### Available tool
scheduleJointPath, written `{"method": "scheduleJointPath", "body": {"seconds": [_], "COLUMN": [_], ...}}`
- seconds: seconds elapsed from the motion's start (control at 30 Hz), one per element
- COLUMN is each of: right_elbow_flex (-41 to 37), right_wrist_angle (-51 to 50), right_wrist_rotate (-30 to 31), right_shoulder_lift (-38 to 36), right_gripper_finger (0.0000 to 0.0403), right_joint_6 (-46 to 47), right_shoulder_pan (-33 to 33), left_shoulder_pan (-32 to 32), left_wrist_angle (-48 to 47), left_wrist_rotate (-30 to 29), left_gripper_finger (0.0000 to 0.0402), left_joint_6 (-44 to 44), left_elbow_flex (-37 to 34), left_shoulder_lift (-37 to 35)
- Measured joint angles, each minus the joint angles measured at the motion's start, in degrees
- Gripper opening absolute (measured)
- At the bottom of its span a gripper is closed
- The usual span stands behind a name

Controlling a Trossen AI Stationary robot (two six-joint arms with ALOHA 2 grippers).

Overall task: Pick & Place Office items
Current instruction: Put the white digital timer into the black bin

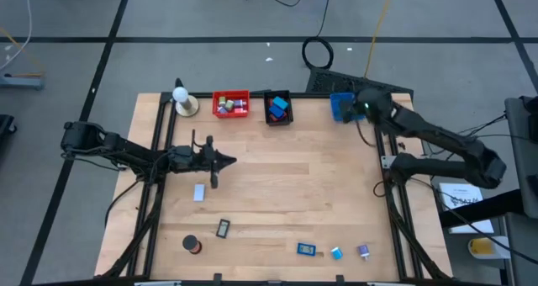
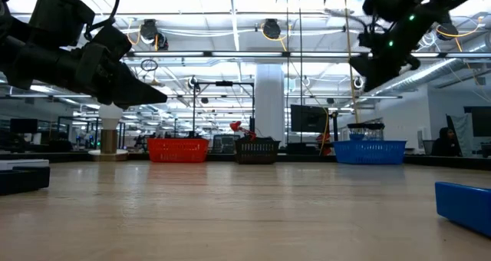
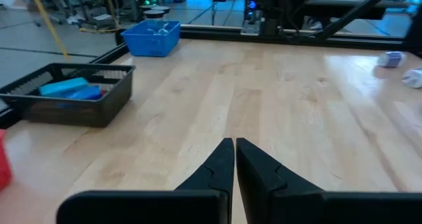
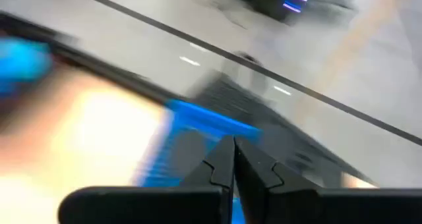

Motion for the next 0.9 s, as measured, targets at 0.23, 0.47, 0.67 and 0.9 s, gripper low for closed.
{"method": "scheduleJointPath", "body": {"seconds": [0.23, 0.47, 0.67, 0.9], "right_elbow_flex": [-11.95, -17.6, -17.74, -17.74], "right_wrist_angle": [20.79, 39.15, 50.77, 53.07], "right_wrist_rotate": [-6.82, -2.98, -0.16, 0.01], "right_shoulder_lift": [-3.8, -0.46, 3.95, 6.28], "right_gripper_finger": [0.0004, 0.0004, 0.0004, 0.0004], "right_joint_6": [-0.32, -1.92, -6.7, -7.53], "right_shoulder_pan": [15.59, 28.72, 34.18, 35.3], "left_shoulder_pan": [-0.06, -3.02, -9.05, -17.44], "left_wrist_angle": [-0.06, -3.87, -18.52, -52.18], "left_wrist_rotate": [1.57, -2.13, -9.18, -17.06], "left_gripper_finger": [0.0026, 0.0015, 0.0013, 0.0041], "left_joint_6": [-2.87, -2.24, -4.48, -19.73], "left_elbow_flex": [0.02, 2.06, 9.36, 21.48], "left_shoulder_lift": [0.0, -0.02, -0.02, -0.02]}}
